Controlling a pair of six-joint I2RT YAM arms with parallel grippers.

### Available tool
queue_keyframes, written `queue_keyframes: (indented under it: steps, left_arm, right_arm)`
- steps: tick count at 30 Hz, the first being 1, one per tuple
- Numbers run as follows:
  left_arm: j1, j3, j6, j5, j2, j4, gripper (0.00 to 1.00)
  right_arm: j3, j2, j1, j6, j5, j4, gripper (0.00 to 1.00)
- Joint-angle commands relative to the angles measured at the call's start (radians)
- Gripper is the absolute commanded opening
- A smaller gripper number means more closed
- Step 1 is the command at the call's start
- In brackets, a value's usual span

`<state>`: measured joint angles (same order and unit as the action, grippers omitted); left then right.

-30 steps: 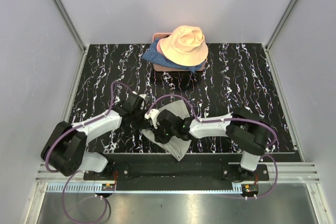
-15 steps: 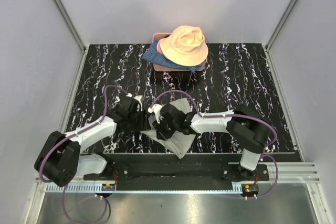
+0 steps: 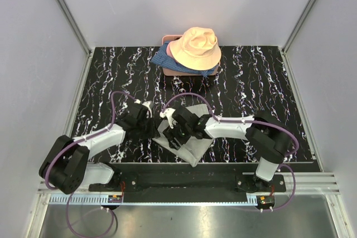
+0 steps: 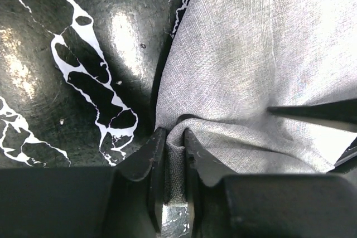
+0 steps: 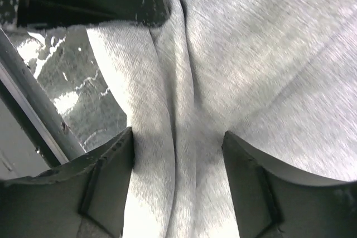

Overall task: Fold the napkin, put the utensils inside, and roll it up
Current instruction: Roll the napkin with the utensil

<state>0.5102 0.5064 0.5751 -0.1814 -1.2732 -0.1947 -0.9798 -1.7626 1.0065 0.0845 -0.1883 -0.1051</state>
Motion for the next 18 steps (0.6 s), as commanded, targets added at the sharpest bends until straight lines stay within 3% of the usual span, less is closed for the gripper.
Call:
queue_keyframes:
  steps: [1, 8, 18]
  left_arm:
    - [-0.002, -0.002, -0.014, 0.002, -0.021, -0.006, 0.17]
    - [-0.002, 0.006, -0.017, -0.006, -0.035, -0.009, 0.15]
    - [-0.002, 0.018, -0.023, -0.01, -0.041, -0.022, 0.15]
  right_arm:
    - [-0.037, 0.103, 0.001, -0.02, 0.065, -0.108, 0.72]
    - [-0.048, 0.112, 0.09, -0.038, 0.174, -0.078, 0.75]
    - [-0.049, 0.025, 0.127, -0.049, 0.155, -0.028, 0.75]
